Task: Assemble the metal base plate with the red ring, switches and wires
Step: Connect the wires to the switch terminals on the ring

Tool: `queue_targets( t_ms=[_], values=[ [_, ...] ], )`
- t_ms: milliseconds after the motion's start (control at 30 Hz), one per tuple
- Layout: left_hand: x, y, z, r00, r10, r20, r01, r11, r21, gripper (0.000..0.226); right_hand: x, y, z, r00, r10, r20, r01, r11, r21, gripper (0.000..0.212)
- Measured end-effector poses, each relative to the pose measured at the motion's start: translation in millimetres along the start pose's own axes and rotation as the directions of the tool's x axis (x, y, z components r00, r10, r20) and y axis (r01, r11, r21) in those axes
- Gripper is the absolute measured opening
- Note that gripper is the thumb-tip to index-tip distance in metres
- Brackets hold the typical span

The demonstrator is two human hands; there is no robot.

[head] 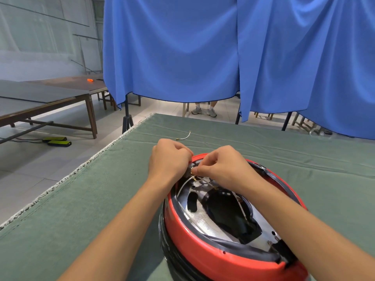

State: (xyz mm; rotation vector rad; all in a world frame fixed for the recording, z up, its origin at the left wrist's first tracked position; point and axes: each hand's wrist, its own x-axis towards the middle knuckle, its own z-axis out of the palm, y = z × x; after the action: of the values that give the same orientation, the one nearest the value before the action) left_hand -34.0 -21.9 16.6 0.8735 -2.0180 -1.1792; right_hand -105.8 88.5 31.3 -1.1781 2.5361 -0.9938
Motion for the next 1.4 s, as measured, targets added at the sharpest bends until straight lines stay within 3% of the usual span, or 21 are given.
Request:
queue_targets(
  t_ms=[233, 600, 833, 933, 1133, 1400],
  values=[
    [-3.1, 2.6, 0.1, 1.000, 0.023, -0.015, -0.023, 0.999, 0.039, 0.026, 2.2, -5.3, 0.1, 0.996, 0.085, 0.000, -0.085, 0.996, 0.009, 0.024],
    [-6.9, 6.5, 0.1, 0.991, 0.126, -0.053, -0.107, 0.959, 0.264, 0.024, 3.0, -9.0, 5.3, 0.995, 0.089, -0.047, -0.089, 0.996, -0.002, 0.016],
    [-7.4, 5.0, -0.7, 0.994, 0.097, -0.058, -0.080, 0.966, 0.247, 0.021, 3.0, -4.4, 4.9, 0.998, 0.051, -0.049, -0.052, 0.998, -0.021, 0.031],
    [-5.5, 4.3, -0.9, 0.997, 0.057, -0.060, -0.043, 0.975, 0.216, 0.020, 3.4, -0.2, 3.0, 0.997, 0.051, -0.053, -0.050, 0.999, 0.010, 0.026],
    [-5.3, 4.6, -3.8, 0.996, 0.072, -0.055, -0.057, 0.970, 0.238, 0.022, 6.0, 13.3, -5.6, 0.970, 0.069, -0.234, -0.048, 0.994, 0.095, 0.023],
    [-15.8, 12.0, 1.9, 0.989, 0.086, 0.119, -0.127, 0.905, 0.405, 0.024, 13.9, 26.5, -14.1, 0.921, 0.157, -0.357, -0.104, 0.981, 0.165, 0.015]
  ],
)
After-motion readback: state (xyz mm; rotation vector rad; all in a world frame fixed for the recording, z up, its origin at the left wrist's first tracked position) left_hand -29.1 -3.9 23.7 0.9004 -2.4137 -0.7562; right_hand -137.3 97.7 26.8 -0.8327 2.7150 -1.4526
